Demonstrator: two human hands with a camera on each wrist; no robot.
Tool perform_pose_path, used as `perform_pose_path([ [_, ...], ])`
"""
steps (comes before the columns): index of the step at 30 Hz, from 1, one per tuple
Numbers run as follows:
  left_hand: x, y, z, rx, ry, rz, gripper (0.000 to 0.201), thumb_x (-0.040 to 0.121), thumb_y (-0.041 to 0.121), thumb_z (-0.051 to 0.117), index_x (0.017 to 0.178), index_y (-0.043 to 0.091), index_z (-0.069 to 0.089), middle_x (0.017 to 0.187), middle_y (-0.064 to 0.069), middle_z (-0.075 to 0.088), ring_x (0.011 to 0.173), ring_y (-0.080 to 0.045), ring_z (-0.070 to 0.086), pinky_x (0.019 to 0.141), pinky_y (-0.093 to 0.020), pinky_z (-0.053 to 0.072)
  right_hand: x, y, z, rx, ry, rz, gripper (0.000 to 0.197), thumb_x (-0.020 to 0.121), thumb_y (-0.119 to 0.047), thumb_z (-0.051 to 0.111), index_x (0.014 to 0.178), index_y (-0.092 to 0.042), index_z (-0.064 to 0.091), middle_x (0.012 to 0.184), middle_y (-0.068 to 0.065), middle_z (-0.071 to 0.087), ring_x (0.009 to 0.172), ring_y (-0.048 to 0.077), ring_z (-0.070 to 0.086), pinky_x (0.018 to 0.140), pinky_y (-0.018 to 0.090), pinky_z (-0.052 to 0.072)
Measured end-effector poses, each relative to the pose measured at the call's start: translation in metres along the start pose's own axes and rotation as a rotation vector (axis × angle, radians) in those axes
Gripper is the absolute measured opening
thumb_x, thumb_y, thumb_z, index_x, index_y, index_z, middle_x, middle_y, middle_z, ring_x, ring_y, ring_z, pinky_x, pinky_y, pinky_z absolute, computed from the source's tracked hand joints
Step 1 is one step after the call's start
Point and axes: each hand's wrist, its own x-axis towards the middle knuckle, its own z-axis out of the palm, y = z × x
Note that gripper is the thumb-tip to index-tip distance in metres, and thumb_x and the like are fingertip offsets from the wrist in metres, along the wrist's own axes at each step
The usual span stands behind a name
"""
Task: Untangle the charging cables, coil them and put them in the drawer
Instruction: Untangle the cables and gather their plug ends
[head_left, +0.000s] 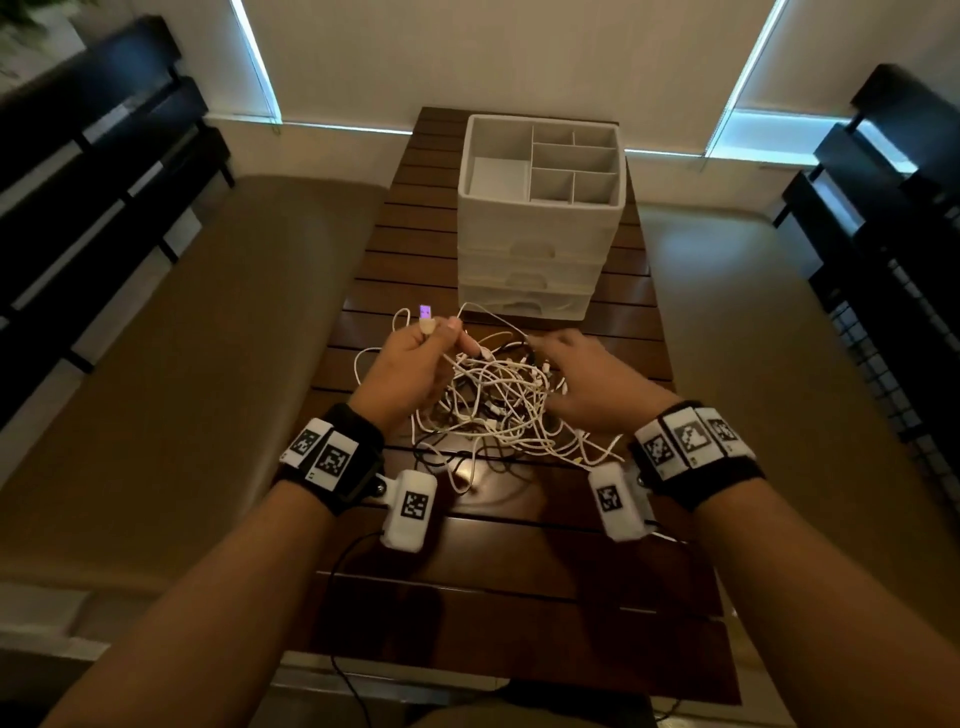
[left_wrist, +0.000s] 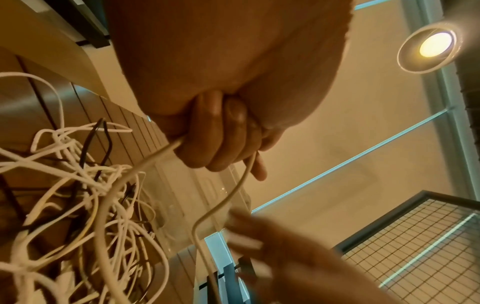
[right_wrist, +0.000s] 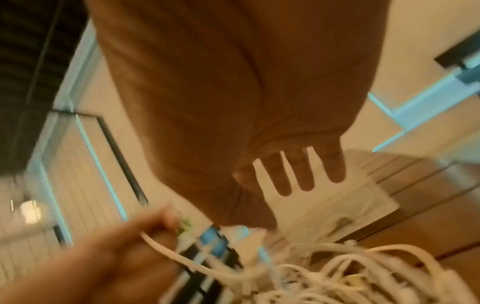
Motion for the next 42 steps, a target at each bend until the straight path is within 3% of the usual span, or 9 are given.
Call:
perform_pose_path([
  [4,-0.002,-0.006,0.015,-0.018,-0.072,-0.076,0.039,0.113,0.032,0.042,0.093,0.008,0.065,0.057,0.011,0.036,0.047,-0.007,0.024,0.042,-0.021,0.019,0.013,-0.04,-0.017,0.454,0.211,-0.096,0.03,0.106,-0.028,0.051,0.118,-0.016,0.076,0.111,0.004,0.076,0.098,0.017,0.071,0.093,0.038,0.057],
  [8,-0.01,-0.007,0.026,-0.045,-0.174,-0.143,0.045,0.112,0.025,0.043,0.078,0.015,0.071,0.06,0.003,0.034,0.048,-0.008,0.024,0.043,-0.021,0.017,0.024,-0.058,-0.004,0.633,0.017,-0.013,0.065,0.108,-0.053,0.041,0.074,-0.005,0.07,0.069,0.016,0.065,0.059,0.018,0.059,0.069,0.035,0.051],
  [11,-0.013,-0.009,0.026,-0.004,-0.229,-0.165,0.044,0.112,0.026,0.043,0.082,0.008,0.071,0.057,0.004,0.03,0.046,-0.008,0.023,0.043,-0.021,0.02,0.028,-0.06,0.0,0.91,0.037,0.009,0.048,0.107,-0.04,0.053,0.09,0.001,0.071,0.077,0.025,0.067,0.059,0.029,0.059,0.051,0.029,0.05],
  [14,-0.017,-0.011,0.029,0.001,-0.223,-0.184,0.049,0.112,0.037,0.043,0.079,0.015,0.071,0.062,0.0,0.03,0.049,-0.011,0.023,0.044,-0.022,0.019,0.03,-0.062,0.003,1.105,0.147,-0.016,0.026,0.105,-0.023,0.059,0.099,-0.001,0.072,0.089,0.019,0.076,0.071,0.023,0.071,0.064,0.031,0.059],
  [19,-0.011,-0.008,0.02,-0.092,-0.006,-0.163,0.054,0.108,0.059,0.035,0.102,0.017,0.068,0.065,0.005,0.044,0.05,-0.008,0.035,0.043,-0.022,0.028,0.036,-0.05,0.004,0.85,0.385,-0.104,0.02,0.104,-0.023,0.06,0.09,-0.012,0.069,0.077,0.006,0.069,0.067,0.016,0.068,0.064,0.036,0.057],
  [23,0.003,0.006,0.016,-0.128,0.08,-0.077,0.06,0.11,0.055,0.03,0.129,0.013,0.069,0.108,-0.01,0.073,0.087,-0.016,0.068,0.067,-0.028,0.058,0.03,-0.044,0.014,0.622,0.362,-0.181,0.016,0.102,-0.022,0.063,0.089,-0.015,0.07,0.077,-0.006,0.068,0.065,0.005,0.062,0.064,0.024,0.05],
  [25,0.005,0.018,0.023,-0.149,0.081,-0.069,0.061,0.11,0.055,0.031,0.124,0.012,0.072,0.115,-0.013,0.076,0.097,-0.018,0.072,0.085,-0.032,0.061,0.025,-0.047,0.019,0.556,0.333,-0.217,0.013,0.102,-0.021,0.064,0.091,-0.016,0.069,0.08,-0.007,0.068,0.069,0.004,0.062,0.066,0.023,0.049],
  [36,0.019,0.027,0.032,-0.381,0.104,-0.019,0.052,0.106,0.058,0.04,0.075,0.017,0.047,0.101,-0.021,0.07,0.101,-0.037,0.064,0.103,-0.058,0.05,0.021,-0.046,0.026,0.393,0.444,-0.356,0.008,0.101,-0.015,0.063,0.093,-0.013,0.064,0.1,-0.006,0.064,0.073,-0.003,0.052,0.067,0.022,0.039],
  [42,0.017,0.029,0.032,-0.452,0.133,0.001,0.054,0.106,0.058,0.04,0.074,0.016,0.049,0.097,-0.019,0.063,0.097,-0.031,0.059,0.093,-0.044,0.05,0.029,-0.049,0.032,0.391,0.507,-0.318,0.01,0.104,-0.025,0.057,0.097,-0.02,0.062,0.109,0.004,0.065,0.089,0.019,0.059,0.074,0.037,0.049],
])
